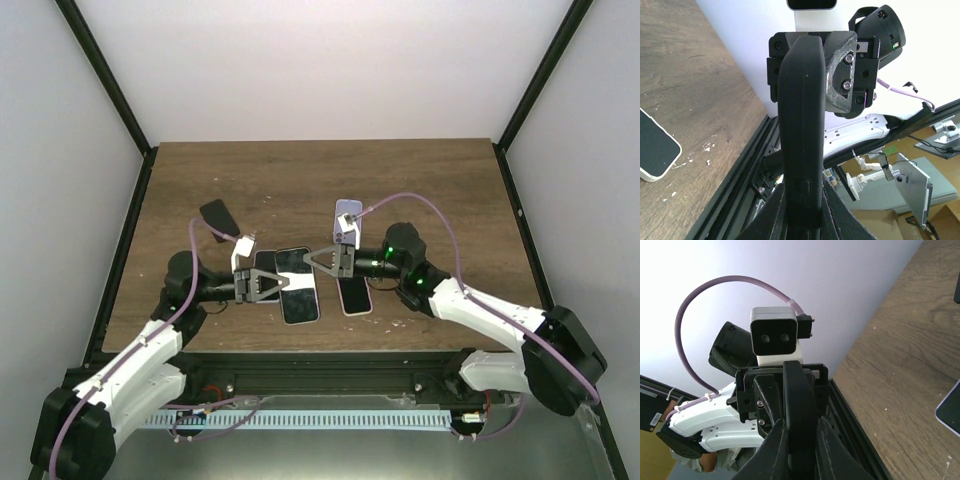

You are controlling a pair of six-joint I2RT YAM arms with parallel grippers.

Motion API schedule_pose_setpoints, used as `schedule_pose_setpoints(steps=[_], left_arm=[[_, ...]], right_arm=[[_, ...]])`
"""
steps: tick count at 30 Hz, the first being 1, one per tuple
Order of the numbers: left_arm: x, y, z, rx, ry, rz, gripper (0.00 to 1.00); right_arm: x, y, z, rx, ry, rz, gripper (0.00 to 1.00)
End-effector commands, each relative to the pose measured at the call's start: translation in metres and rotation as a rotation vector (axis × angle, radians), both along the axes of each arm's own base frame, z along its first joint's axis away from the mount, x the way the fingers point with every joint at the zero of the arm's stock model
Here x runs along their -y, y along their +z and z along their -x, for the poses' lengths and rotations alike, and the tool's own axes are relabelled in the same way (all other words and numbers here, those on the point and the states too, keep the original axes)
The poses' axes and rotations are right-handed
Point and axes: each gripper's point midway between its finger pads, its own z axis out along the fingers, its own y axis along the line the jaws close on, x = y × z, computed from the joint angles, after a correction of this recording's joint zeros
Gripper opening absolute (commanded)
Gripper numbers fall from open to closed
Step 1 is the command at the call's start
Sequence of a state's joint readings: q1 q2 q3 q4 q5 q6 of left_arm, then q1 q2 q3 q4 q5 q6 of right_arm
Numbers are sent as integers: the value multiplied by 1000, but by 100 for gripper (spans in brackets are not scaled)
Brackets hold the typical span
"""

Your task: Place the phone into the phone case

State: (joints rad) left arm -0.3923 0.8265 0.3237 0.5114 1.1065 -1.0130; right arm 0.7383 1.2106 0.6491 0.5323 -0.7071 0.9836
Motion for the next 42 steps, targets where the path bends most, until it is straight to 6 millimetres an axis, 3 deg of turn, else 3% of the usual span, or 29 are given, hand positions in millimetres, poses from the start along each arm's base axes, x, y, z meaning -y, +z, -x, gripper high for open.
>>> schedule_pose_setpoints(steps=[1, 3, 5, 9, 17, 21, 32, 39, 42], left_arm=[[0, -1, 1, 8, -1, -21, 0], [0, 0, -2, 11, 22, -24, 0], [-1, 4, -5, 18, 44, -20, 0], [-3, 19, -14, 46, 107, -4, 0], [-7, 47, -28, 112, 198, 34, 0], [-6, 46, -33, 102, 206, 39, 0], [-5, 36, -36, 67, 210, 30, 0], [-5, 36, -36, 56, 207, 35, 0], [-4, 37, -34, 50, 189, 42, 0]], right_arm=[[-2, 35, -2, 80, 9, -74, 2], [-2, 28, -1, 67, 15, -53, 11], [-1, 20, 2, 52, 30, -24, 31], [2, -2, 14, 39, 75, 35, 55], [10, -44, 47, -20, 204, 91, 71], [9, -46, 57, -16, 243, 83, 64], [13, -42, 59, -22, 221, 14, 10], [13, -39, 57, -23, 207, -9, 2], [13, -35, 56, -24, 199, -15, 19]])
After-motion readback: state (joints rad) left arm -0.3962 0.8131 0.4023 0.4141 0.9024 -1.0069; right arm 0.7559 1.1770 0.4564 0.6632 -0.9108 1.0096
